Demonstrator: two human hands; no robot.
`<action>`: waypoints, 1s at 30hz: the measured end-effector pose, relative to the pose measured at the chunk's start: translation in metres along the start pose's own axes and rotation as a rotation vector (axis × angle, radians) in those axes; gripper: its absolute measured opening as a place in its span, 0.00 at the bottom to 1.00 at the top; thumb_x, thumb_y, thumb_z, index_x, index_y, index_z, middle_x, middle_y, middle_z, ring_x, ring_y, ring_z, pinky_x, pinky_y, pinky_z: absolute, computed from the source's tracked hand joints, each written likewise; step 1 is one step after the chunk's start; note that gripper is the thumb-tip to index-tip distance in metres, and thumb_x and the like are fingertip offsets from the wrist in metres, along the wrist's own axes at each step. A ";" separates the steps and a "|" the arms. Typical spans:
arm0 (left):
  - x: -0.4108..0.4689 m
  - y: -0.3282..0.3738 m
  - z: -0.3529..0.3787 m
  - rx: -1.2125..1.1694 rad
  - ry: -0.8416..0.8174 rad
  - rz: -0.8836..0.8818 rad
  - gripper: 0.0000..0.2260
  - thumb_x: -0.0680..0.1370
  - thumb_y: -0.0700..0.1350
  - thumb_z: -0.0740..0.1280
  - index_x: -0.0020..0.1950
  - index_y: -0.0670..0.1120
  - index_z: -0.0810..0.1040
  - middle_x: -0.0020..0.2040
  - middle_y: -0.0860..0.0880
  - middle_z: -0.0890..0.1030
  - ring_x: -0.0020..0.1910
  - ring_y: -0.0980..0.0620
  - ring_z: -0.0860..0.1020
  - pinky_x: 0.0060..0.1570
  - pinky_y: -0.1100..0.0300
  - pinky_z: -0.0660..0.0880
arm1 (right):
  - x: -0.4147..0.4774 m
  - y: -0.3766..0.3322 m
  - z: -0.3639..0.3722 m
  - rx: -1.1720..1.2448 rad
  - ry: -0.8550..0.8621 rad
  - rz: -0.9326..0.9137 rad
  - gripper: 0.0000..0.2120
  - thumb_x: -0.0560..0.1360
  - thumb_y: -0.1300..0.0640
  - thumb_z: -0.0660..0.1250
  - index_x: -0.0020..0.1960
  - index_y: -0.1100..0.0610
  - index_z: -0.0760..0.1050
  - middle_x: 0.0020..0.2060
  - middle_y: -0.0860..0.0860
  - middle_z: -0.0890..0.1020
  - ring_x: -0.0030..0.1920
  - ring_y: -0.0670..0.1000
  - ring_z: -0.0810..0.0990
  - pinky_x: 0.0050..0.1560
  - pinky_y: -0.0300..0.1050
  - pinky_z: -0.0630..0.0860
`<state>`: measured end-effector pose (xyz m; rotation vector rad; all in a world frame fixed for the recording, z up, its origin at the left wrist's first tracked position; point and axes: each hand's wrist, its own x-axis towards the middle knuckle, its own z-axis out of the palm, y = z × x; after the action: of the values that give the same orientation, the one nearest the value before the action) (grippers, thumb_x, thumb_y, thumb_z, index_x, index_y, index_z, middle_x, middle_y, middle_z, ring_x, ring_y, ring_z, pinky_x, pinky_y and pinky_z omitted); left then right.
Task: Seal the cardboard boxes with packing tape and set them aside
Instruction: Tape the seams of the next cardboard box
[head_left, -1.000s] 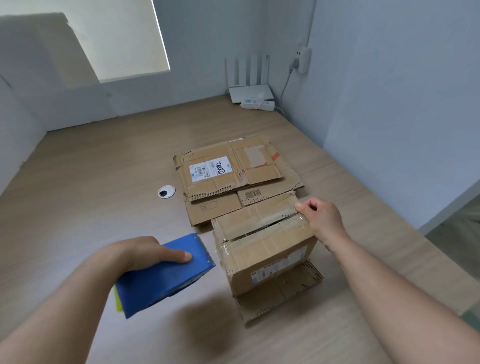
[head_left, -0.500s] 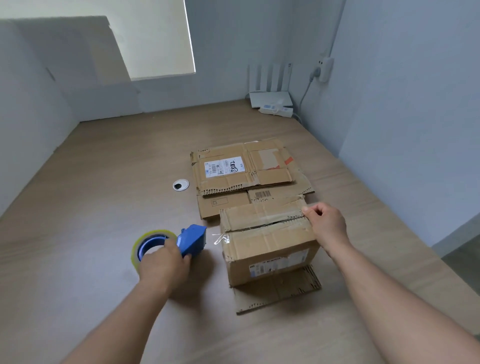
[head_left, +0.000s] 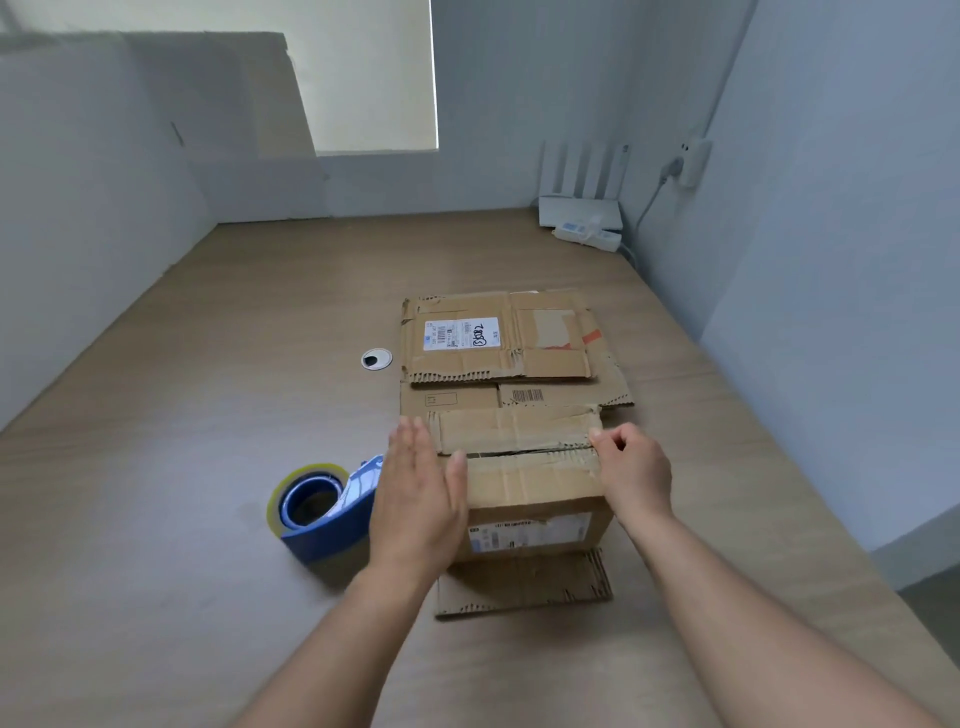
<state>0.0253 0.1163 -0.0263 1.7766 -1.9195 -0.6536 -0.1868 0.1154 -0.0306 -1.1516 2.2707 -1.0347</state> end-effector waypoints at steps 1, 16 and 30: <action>0.000 0.006 0.010 -0.013 -0.045 -0.036 0.28 0.83 0.55 0.48 0.79 0.42 0.47 0.79 0.43 0.50 0.78 0.47 0.51 0.76 0.55 0.48 | 0.000 0.000 0.000 -0.003 -0.008 -0.009 0.11 0.80 0.53 0.62 0.42 0.57 0.74 0.40 0.50 0.78 0.38 0.49 0.72 0.32 0.36 0.63; 0.037 0.025 0.026 0.076 0.000 -0.523 0.32 0.73 0.72 0.55 0.53 0.44 0.76 0.47 0.45 0.79 0.46 0.44 0.78 0.46 0.53 0.77 | 0.000 -0.015 0.014 -0.340 -0.119 0.030 0.37 0.68 0.30 0.65 0.62 0.59 0.67 0.59 0.55 0.74 0.59 0.55 0.73 0.57 0.49 0.72; 0.007 0.002 -0.001 -0.462 -0.215 -0.420 0.27 0.82 0.52 0.56 0.77 0.61 0.47 0.66 0.49 0.71 0.55 0.42 0.79 0.52 0.48 0.77 | 0.030 0.001 0.004 -0.027 -0.201 -0.051 0.21 0.78 0.40 0.59 0.37 0.56 0.71 0.34 0.50 0.77 0.37 0.51 0.75 0.36 0.47 0.71</action>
<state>0.0237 0.1096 -0.0245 1.8577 -1.3574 -1.3587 -0.2027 0.0902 -0.0344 -1.2698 2.1137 -0.8669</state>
